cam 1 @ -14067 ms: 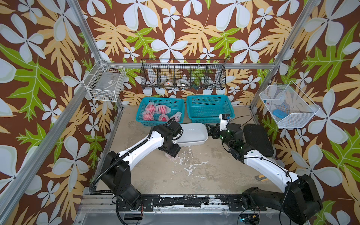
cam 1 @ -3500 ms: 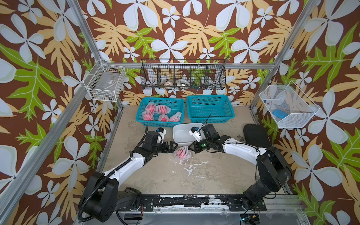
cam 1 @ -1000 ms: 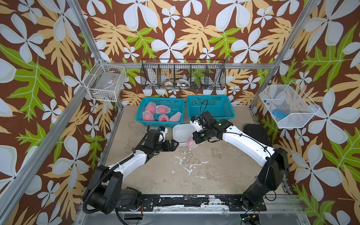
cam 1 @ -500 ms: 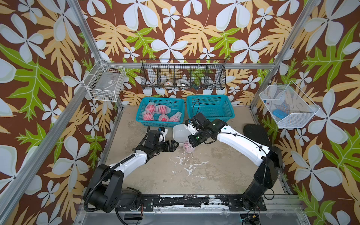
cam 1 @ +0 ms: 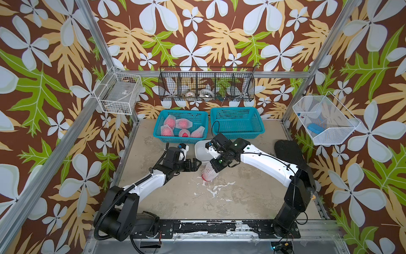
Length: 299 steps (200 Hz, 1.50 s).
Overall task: Remove foam nets from apples
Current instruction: Remove the foam net from the apple, then place the foam net into the storage box.
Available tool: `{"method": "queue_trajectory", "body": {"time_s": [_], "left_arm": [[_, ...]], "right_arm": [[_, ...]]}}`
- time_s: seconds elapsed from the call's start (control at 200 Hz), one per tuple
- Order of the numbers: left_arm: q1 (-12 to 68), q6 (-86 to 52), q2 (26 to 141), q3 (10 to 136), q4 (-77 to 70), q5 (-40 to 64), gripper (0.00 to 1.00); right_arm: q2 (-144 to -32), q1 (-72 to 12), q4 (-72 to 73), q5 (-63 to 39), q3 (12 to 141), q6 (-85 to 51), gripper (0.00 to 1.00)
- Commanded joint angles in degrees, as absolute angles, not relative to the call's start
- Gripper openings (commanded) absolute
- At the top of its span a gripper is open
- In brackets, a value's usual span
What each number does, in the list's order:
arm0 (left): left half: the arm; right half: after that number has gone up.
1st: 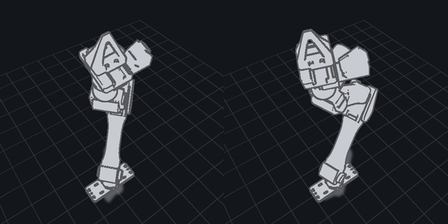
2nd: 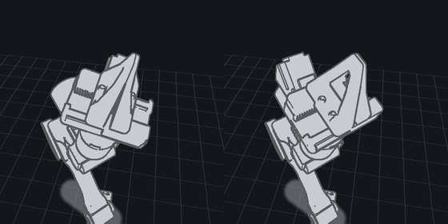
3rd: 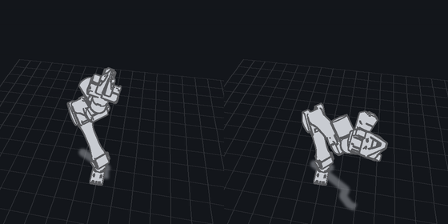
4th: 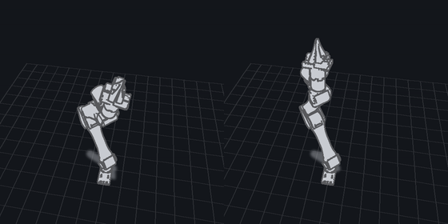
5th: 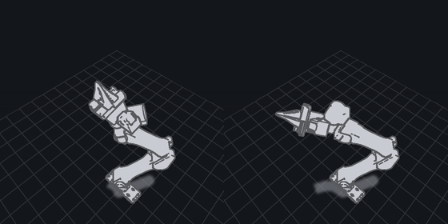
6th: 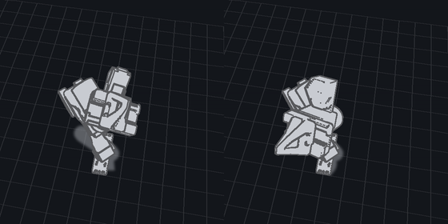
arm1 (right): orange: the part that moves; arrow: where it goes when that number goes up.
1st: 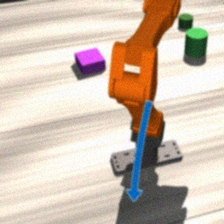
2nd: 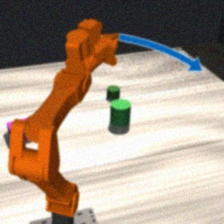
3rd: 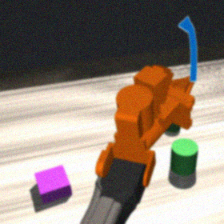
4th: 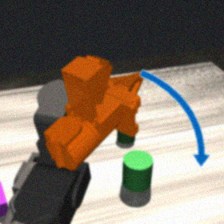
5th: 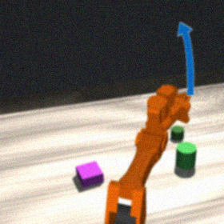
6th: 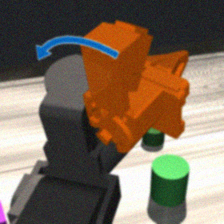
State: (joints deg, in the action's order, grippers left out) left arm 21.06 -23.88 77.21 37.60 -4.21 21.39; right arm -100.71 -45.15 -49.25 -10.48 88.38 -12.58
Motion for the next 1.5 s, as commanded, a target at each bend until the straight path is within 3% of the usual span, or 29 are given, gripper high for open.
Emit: {"method": "queue_trajectory", "body": {"time_s": [0.0, 0.46, 0.57, 0.681, 0.911, 1.131, 1.296, 1.396, 1.421, 1.466, 1.491], "left_arm": [[21.04, -24.36, 76.99, 37.07, -6.06, 21.36, 1.00], [21.01, -24.37, 75.86, 37.91, -5.82, 20.17, 1.00], [21.01, -24.26, 73.21, 38.48, -5.71, 18.68, 1.00], [21.01, -23.27, 70.90, 39.32, -5.08, 17.07, 1.00], [21.18, -21.06, 69.52, 40.61, -1.49, 16.47, 1.00], [21.18, -21.08, 70.84, 40.48, -2.75, 18.50, 1.00], [21.18, -21.56, 71.52, 39.75, -3.10, 17.21, 1.00], [21.18, -22.08, 72.13, 39.14, -3.83, 16.96, 1.00], [21.22, -22.06, 72.36, 39.18, -3.84, 17.05, 1.00], [21.25, -22.19, 72.72, 39.29, -3.85, 17.27, 1.00], [21.18, -22.23, 72.88, 39.44, -3.82, 17.31, 1.00]], "right_arm": [[-99.90, -45.38, -48.15, -11.29, 86.73, -11.98, 0.00], [-100.93, -43.01, -54.55, -12.10, 101.06, -9.82, 0.00], [-97.95, -35.79, -47.75, -11.96, 96.94, -12.02, 0.00], [-97.22, -28.44, -37.05, -20.20, 92.29, -14.46, 0.00], [-102.15, -24.45, -16.50, -33.54, 85.50, -23.03, 0.00], [-112.01, -24.61, -12.00, -39.01, 85.77, -26.09, 0.00], [-115.74, -24.66, -18.23, -30.40, 86.91, -23.56, 0.00], [-116.95, -24.68, -22.09, -25.19, 88.50, -21.54, 0.42], [-116.78, -24.78, -22.93, -23.71, 88.67, -21.01, 0.58], [-115.95, -25.16, -24.09, -19.99, 88.80, -20.46, 0.97], [-115.43, -25.29, -24.92, -17.81, 89.01, -20.16, 1.00]]}}
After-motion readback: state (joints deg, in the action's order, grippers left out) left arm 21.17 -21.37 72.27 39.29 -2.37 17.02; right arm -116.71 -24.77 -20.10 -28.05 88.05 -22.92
